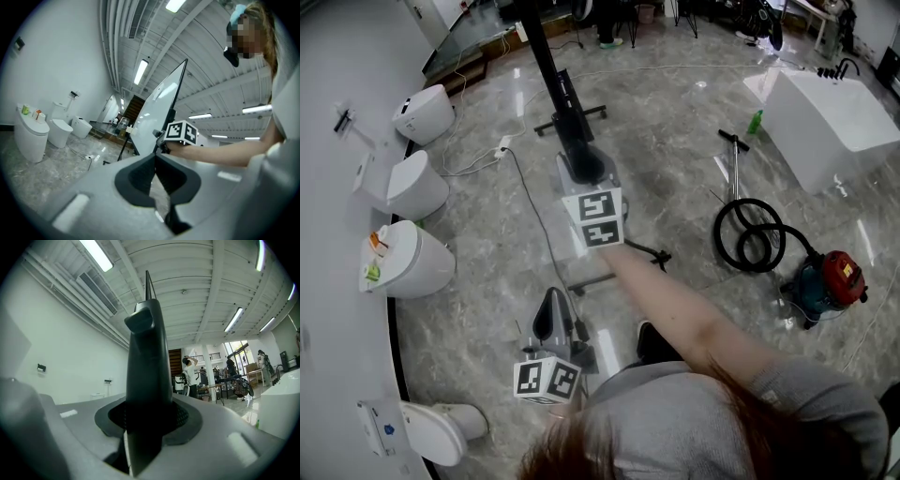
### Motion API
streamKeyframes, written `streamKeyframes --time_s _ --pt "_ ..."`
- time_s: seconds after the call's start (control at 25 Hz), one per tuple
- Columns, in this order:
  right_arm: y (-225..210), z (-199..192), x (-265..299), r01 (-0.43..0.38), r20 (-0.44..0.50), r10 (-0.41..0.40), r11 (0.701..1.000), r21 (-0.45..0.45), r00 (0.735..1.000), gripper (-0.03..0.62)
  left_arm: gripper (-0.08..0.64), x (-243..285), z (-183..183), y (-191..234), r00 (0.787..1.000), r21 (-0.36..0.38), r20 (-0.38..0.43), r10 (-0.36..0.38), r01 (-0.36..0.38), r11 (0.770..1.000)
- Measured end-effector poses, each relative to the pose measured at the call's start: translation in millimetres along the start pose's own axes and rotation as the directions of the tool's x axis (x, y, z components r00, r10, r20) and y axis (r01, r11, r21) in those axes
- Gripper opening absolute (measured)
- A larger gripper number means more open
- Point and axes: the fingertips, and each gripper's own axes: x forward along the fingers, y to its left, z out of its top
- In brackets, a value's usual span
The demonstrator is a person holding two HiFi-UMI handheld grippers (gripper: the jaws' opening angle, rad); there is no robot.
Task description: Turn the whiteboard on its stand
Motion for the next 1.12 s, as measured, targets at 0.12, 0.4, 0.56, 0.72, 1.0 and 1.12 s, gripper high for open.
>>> streamKeyframes --time_s 0.12,0.4,0.56,0.72,1.0,1.12 --pt "-0.9 -0.1 -8.0 -0.001 0.001 0.001 1.000 0.002 1.000 0.146 -0.005 -8.0 -4.8 -5.2 1.000 0.000 -0.013 -0.007 0.007 1.000" --pt "3.5 0.7 -18.2 -0.014 0.008 0.014 1.000 0.006 1.000 0.146 -0.005 -26.1 -7.6 -7.1 1.000 -0.007 -0.027 0.003 -0.003 1.000" --pt "4.6 -0.3 -24.8 -0.018 0.004 0.018 1.000 0.006 1.000 0.146 -0.005 -34.2 -9.3 -13.7 0.999 -0.002 -0.033 -0.010 0.010 1.000" --pt "5.6 -0.3 -31.0 -0.017 0.009 0.017 1.000 0.005 1.000 0.146 -0.005 -40.7 -9.7 -17.5 0.999 0.003 -0.036 -0.020 0.020 1.000" --pt "9.9 1.1 -41.4 -0.017 0.001 0.017 1.000 0.002 1.000 0.144 -0.005 -53.9 -8.2 -19.6 0.999 0.012 -0.041 -0.025 0.025 1.000" --pt "13.3 2.2 -44.5 -0.013 0.003 0.013 1.000 0.000 1.000 0.144 -0.005 -60.4 -9.2 -18.6 0.999 0.014 -0.047 -0.027 0.028 1.000"
